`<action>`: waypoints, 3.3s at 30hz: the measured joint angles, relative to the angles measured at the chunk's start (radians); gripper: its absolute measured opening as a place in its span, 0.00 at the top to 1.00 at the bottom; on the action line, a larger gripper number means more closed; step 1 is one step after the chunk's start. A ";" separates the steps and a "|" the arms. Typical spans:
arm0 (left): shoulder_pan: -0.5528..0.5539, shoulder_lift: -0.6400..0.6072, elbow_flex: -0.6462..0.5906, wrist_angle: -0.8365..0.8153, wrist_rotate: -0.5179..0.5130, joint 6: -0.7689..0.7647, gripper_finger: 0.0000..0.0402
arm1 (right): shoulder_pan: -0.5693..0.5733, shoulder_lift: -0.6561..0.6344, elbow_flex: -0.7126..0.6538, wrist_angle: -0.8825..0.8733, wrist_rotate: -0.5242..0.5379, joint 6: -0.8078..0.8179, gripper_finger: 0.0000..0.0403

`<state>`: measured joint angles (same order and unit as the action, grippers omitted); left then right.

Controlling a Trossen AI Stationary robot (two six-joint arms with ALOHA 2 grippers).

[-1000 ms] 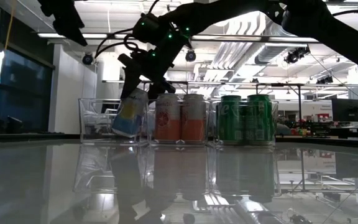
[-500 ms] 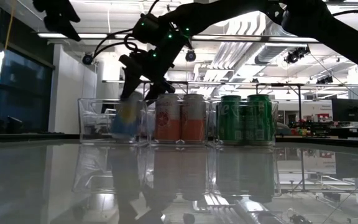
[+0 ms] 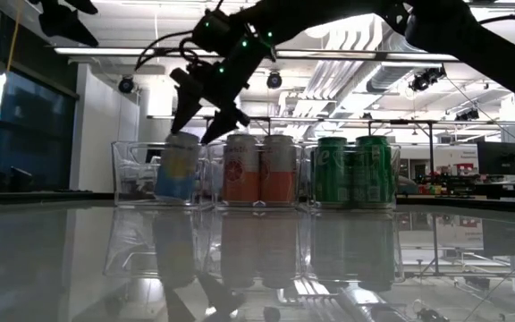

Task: Sort soda cans
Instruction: Put the blue-white soda can into the left transparent bin

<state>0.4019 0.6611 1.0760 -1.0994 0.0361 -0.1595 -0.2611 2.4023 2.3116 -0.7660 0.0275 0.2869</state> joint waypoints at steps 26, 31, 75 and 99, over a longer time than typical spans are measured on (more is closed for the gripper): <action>0.000 -0.064 0.001 0.089 -0.073 0.058 0.11 | 0.492 -0.319 0.034 -0.736 0.327 0.395 0.12; 0.000 -0.064 0.001 0.114 -0.073 0.067 0.11 | 0.630 -0.355 0.014 -0.798 0.107 0.796 0.12; -0.002 -0.064 0.001 0.133 -0.011 0.057 0.11 | 1.058 -0.381 -0.655 -0.414 -0.440 1.593 0.13; -0.001 -0.060 0.000 0.141 -0.004 0.093 0.11 | 0.779 -0.381 -0.600 -0.397 -0.358 1.371 0.22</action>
<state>0.4007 0.6009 1.0763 -0.9588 0.0325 -0.0668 0.5178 2.0212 1.7116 -1.1629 -0.3307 1.6582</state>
